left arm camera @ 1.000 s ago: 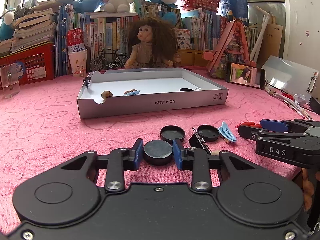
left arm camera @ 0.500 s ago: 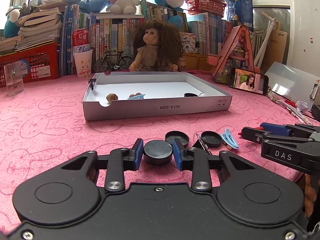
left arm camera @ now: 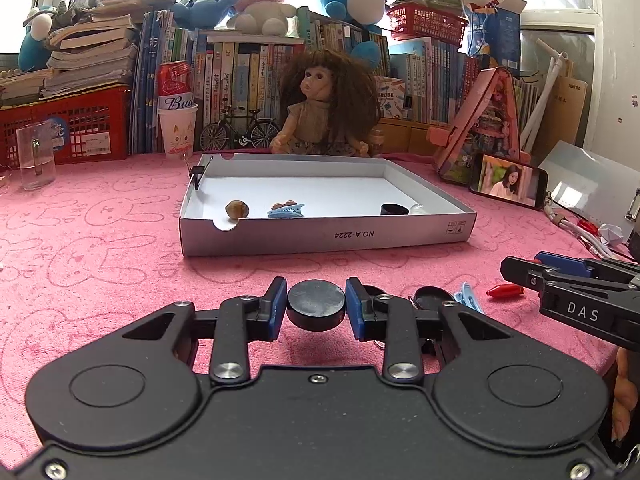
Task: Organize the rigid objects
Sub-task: 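Carry the lid and crayon into the tray while the right tool opens to release the crayon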
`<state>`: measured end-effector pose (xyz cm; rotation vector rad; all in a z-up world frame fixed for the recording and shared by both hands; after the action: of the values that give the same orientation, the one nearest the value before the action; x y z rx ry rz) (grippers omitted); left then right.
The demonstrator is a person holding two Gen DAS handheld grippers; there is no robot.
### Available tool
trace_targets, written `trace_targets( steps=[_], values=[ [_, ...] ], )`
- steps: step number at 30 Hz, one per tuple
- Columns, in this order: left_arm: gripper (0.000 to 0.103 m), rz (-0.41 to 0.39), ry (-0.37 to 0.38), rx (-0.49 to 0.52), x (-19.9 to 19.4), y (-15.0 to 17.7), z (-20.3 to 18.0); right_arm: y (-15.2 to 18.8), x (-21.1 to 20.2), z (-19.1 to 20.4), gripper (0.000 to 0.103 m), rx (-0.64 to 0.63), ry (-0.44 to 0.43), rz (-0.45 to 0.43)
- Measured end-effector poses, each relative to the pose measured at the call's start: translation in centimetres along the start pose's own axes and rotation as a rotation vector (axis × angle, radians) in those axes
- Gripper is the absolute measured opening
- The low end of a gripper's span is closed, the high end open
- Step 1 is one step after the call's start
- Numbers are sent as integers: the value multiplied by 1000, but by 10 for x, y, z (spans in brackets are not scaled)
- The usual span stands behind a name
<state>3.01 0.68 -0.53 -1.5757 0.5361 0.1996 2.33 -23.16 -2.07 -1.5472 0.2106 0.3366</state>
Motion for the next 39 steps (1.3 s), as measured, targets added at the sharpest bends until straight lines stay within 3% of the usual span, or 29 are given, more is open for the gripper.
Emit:
trace_targets(
  steps=[23, 39],
  values=[
    [30, -30, -30, -65, 39, -57, 24, -37, 40, -11, 49, 51, -20, 4],
    [30, 3, -58, -96, 108, -110, 44, -80, 112, -11, 49, 74, -56, 39]
  ],
)
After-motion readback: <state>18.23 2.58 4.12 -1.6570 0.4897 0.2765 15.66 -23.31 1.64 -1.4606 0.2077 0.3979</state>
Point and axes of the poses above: each gripper's, at about its wrist camera, not at the fingertips, and x roughly the way its jaws point, z to its left, y to its underside, the point moved 2 cm from there along x, roughly the way its jaws point
